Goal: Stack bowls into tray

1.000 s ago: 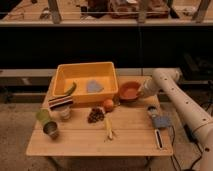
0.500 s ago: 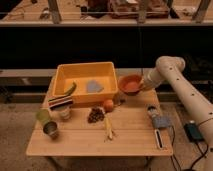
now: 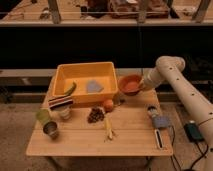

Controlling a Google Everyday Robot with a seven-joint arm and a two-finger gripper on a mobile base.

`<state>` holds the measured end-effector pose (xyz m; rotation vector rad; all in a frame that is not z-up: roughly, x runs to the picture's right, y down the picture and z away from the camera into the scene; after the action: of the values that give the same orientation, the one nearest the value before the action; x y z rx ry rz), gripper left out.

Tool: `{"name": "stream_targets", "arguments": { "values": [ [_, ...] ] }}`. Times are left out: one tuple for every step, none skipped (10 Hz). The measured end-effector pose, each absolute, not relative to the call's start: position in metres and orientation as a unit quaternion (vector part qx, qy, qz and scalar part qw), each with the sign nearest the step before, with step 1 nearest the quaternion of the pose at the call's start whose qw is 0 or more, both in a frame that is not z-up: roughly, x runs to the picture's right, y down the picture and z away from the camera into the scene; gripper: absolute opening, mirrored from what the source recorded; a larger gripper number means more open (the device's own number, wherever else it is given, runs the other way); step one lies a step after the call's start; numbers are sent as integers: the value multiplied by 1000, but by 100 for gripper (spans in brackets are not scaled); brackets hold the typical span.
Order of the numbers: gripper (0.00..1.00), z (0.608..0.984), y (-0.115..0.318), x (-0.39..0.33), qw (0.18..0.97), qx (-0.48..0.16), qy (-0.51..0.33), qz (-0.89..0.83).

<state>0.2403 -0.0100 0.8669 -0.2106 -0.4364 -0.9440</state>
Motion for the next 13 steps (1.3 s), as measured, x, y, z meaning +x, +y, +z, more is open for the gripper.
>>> {"name": "stream_targets", "arguments": {
  "values": [
    [0, 866, -11, 238, 863, -95, -208, -451],
    [0, 862, -15, 235, 863, -87, -210, -451],
    [0, 859, -18, 233, 863, -79, -214, -451],
    [0, 853, -22, 229, 864, -60, -221, -449],
    [0, 849, -25, 229, 865, -52, -224, -446],
    [0, 846, -26, 229, 866, -42, -228, -444],
    [0, 841, -29, 230, 867, -33, -232, -441],
    [0, 838, -31, 228, 866, -24, -237, -440],
    [0, 836, -34, 223, 864, -19, -241, -441],
    [0, 836, -35, 217, 862, -17, -244, -444],
    [0, 836, -38, 204, 857, -15, -250, -451],
    [0, 836, -41, 191, 852, -13, -256, -457],
    [0, 836, -44, 181, 847, -10, -261, -463]
  ]
}}
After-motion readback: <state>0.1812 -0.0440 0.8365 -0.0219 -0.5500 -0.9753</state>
